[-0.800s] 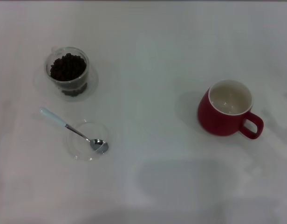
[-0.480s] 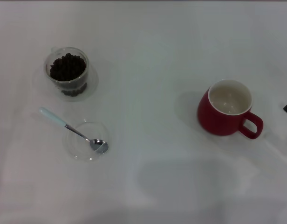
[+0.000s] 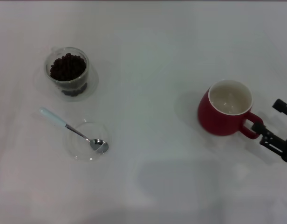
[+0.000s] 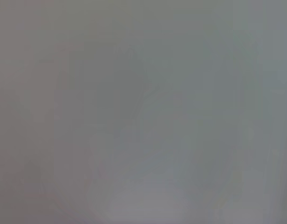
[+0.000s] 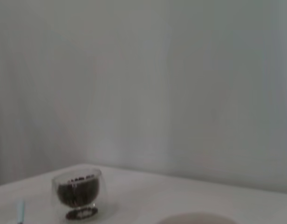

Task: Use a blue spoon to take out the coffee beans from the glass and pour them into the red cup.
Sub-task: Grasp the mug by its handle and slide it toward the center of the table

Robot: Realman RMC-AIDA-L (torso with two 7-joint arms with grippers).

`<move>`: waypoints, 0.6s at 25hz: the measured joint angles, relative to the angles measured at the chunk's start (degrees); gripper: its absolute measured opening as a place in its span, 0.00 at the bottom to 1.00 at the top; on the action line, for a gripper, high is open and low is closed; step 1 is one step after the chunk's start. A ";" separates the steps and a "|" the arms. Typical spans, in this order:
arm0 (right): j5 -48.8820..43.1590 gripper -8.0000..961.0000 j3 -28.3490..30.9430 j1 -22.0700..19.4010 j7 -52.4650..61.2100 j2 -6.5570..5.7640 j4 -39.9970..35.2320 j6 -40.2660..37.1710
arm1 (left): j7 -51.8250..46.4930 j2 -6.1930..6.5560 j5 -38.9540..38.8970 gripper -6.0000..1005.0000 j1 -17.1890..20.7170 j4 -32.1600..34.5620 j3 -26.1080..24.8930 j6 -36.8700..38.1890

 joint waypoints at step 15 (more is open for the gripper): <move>-0.31 0.86 -1.47 0.87 -1.88 -0.01 -4.32 9.26 | 0.05 0.05 -0.01 0.88 -0.67 0.27 0.00 -0.05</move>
